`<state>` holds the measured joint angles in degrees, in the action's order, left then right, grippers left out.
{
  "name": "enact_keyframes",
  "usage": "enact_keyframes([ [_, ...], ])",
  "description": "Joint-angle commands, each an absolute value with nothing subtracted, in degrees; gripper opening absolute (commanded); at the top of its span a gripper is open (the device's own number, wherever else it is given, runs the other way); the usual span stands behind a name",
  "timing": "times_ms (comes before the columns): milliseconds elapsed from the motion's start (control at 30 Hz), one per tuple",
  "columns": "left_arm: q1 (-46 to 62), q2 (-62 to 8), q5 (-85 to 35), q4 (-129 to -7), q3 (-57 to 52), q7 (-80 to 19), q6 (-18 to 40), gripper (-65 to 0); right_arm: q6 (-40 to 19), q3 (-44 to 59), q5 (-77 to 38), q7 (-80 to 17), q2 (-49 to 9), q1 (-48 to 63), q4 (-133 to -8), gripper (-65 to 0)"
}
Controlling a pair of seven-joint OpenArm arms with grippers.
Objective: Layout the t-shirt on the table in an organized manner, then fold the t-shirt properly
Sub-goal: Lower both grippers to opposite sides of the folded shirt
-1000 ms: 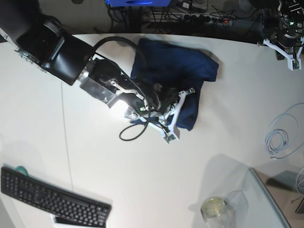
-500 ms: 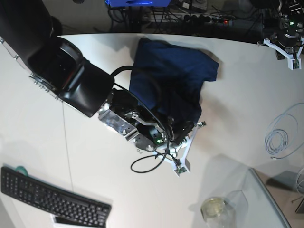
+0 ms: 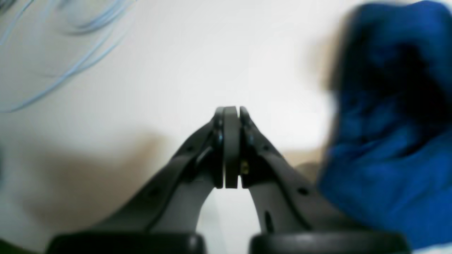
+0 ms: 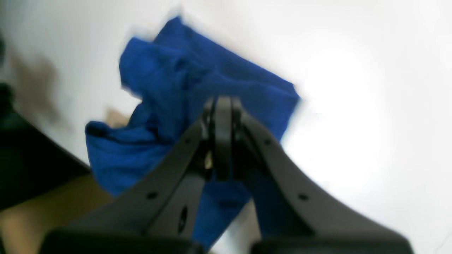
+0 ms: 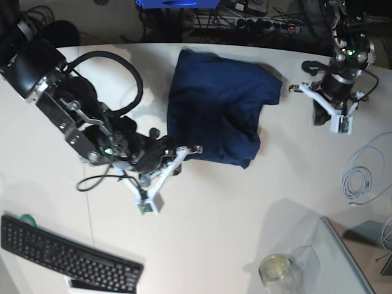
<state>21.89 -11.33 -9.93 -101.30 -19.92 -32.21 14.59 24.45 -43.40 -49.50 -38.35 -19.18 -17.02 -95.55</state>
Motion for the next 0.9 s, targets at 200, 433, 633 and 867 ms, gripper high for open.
enact_keyframes([
  [200,13.14,-7.60,-9.63,-101.93,-14.11,-35.03,13.76,-41.0,24.13,-36.44,-49.98,-37.85,-26.15,-11.30,-103.69,-65.0],
  [433,6.20,-6.99,-10.15,-94.73,-9.19,-35.03,13.85,-18.1,24.13,-36.44,-49.98,-37.58,-28.70,-9.36,-104.57,-65.0],
  [633,2.24,-5.93,-10.15,-87.52,-7.96,-34.95,13.85,-37.2,24.13,-36.62,-49.98,-37.58,-28.62,-9.10,-104.57,-65.0],
  [867,-0.75,-5.85,-10.15,-79.60,-7.96,-33.80,13.85,-41.5,24.13,-36.70,-49.98,-37.58,-28.62,-9.10,-104.57,-65.0],
])
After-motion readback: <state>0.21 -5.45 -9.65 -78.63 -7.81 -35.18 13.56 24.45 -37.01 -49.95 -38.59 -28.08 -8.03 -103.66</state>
